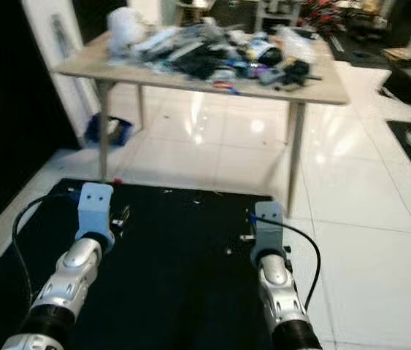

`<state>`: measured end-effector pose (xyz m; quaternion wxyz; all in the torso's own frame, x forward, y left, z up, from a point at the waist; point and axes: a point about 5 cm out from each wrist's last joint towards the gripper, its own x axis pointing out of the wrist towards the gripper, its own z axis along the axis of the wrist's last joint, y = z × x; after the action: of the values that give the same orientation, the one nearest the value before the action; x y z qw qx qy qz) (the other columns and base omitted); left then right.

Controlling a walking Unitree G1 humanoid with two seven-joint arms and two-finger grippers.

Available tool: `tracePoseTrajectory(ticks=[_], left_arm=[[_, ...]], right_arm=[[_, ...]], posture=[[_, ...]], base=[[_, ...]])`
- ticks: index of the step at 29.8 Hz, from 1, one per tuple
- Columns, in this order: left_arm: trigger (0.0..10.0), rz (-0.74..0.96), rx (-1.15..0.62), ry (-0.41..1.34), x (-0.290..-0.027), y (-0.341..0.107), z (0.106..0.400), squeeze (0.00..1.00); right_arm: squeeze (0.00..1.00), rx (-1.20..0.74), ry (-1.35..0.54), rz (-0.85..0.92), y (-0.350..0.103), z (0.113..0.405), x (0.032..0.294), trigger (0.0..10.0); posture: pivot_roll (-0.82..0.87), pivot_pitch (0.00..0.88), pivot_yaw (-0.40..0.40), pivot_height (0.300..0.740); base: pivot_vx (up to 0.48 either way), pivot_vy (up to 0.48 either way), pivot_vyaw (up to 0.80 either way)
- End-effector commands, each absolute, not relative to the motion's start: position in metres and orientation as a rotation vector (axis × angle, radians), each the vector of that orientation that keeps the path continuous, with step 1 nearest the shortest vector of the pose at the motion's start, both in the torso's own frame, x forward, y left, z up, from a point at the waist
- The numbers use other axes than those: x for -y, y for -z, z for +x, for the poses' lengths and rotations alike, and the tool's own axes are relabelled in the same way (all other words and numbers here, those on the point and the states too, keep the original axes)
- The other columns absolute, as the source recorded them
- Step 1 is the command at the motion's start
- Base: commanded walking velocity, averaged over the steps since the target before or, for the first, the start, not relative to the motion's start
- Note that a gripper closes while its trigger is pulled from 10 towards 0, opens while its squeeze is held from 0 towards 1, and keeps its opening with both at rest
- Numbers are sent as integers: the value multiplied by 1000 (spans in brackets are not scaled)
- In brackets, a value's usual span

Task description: Picking trash to rubbish bin

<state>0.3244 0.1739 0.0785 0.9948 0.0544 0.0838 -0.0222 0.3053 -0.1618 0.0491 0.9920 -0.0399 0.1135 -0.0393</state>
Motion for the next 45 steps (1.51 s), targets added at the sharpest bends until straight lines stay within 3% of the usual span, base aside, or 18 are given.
tracePoseTrajectory(ticks=[1, 23, 30, 45], left_arm=[[10000, 112, -177, 48, -174, -75, 322, 0], [10000, 107, -187, 43, -173, -73, 320, 0], [10000, 107, -185, 41, -173, -73, 321, 0], [10000, 108, -171, 52, -171, -78, 324, 0]], right_arm=[[0, -232, 85, -78, -49, 305, 162, 10000], [0, -175, 21, -118, -60, 309, 157, 10000], [0, -151, -24, -163, -65, 312, 150, 10000], [0, -128, 20, -111, -68, 311, 155, 10000]], posture=[[-30, 68, 2, 740], [-39, 71, -1, 740], [-39, 68, -2, 740], [-41, 51, 6, 740]], base=[[390, 0, -663], [375, 0, 0], [364, 0, 800], [362, 0, 0]])
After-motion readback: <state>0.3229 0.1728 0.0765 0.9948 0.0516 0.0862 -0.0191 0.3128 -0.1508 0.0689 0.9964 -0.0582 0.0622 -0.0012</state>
